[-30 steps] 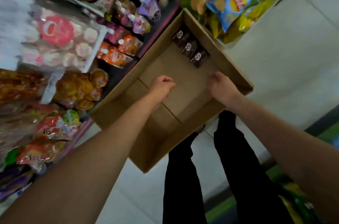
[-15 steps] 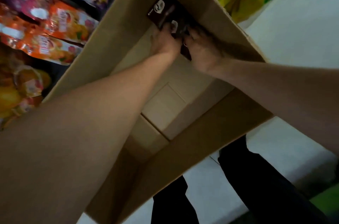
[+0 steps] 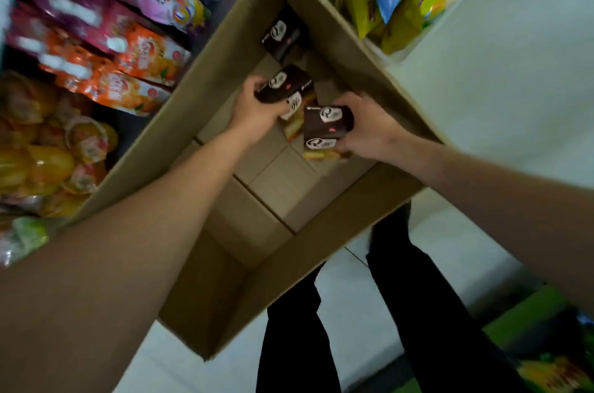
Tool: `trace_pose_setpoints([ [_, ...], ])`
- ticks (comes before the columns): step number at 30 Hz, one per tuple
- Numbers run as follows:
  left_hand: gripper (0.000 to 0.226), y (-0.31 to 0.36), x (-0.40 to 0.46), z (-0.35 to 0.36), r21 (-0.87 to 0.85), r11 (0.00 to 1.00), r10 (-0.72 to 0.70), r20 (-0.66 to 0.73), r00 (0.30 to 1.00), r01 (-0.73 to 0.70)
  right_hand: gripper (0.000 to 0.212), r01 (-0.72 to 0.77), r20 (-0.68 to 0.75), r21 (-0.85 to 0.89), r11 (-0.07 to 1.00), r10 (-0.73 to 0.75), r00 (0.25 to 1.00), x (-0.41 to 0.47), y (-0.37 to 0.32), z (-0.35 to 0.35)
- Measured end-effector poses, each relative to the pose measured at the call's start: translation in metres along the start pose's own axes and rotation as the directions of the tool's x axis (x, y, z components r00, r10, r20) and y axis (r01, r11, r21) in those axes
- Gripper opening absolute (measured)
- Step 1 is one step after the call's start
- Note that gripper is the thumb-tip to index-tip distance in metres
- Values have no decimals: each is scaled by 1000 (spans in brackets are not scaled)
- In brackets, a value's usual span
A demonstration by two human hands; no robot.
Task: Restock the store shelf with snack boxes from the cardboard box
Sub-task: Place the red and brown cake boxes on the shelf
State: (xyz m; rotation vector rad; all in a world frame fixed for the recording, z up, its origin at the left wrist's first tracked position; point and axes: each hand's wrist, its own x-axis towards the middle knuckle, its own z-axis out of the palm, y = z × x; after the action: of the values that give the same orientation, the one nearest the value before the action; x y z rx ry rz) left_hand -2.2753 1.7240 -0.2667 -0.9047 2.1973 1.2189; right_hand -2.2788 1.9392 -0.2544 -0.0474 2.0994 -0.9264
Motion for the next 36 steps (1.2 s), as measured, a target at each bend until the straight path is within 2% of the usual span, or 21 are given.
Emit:
trace_pose_setpoints([
  [2, 55, 20, -38, -36, -135, 988, -62, 116, 991, 78, 72, -130, 19, 344, 930, 132, 991, -47, -17, -26],
  [4, 48, 52, -80, -70, -268, 949, -96, 252, 963, 165, 80, -179, -1, 530, 829, 211, 977, -98, -38, -58],
  [8, 38, 129, -159, -132, -343, 926, 24, 473, 881, 158, 66, -141, -42, 762, 633, 264, 964, -204, -90, -121],
  [13, 28, 231, -269, -183, -357, 929, 148, 596, 789, 95, 56, 70, -216, 892, 447, 285, 934, -345, -170, -174],
  [17, 22, 303, -364, -209, -418, 907, 254, 631, 733, 45, 52, 282, -398, 899, 335, 354, 847, -451, -231, -198],
  [19, 34, 336, -413, -213, -440, 898, 312, 632, 710, -3, 44, 407, -487, 873, 268, 422, 765, -501, -254, -207],
  [21, 52, 363, -460, -211, -457, 888, 354, 608, 710, -51, 31, 506, -557, 827, 246, 480, 677, -546, -271, -209],
  [22, 53, 376, -482, -207, -465, 882, 377, 597, 709, -77, 29, 552, -588, 799, 238, 504, 633, -568, -276, -208],
  [25, 37, 403, -547, -192, -474, 863, 450, 561, 695, -176, 27, 664, -628, 724, 188, 577, 522, -634, -285, -196],
  [27, 33, 411, -594, -182, -481, 851, 494, 593, 635, -213, 22, 717, -638, 680, 153, 606, 475, -680, -285, -178],
  [29, 28, 411, -640, -176, -492, 842, 520, 629, 578, -222, 23, 754, -669, 639, 153, 594, 446, -726, -282, -155],
  [32, 24, 397, -702, -172, -510, 827, 551, 646, 529, -238, 37, 800, -750, 569, 191, 520, 409, -792, -279, -118],
  [36, 28, 356, -775, -168, -513, 815, 578, 696, 425, -269, 51, 864, -831, 423, 274, 497, 249, -862, -277, -60],
])
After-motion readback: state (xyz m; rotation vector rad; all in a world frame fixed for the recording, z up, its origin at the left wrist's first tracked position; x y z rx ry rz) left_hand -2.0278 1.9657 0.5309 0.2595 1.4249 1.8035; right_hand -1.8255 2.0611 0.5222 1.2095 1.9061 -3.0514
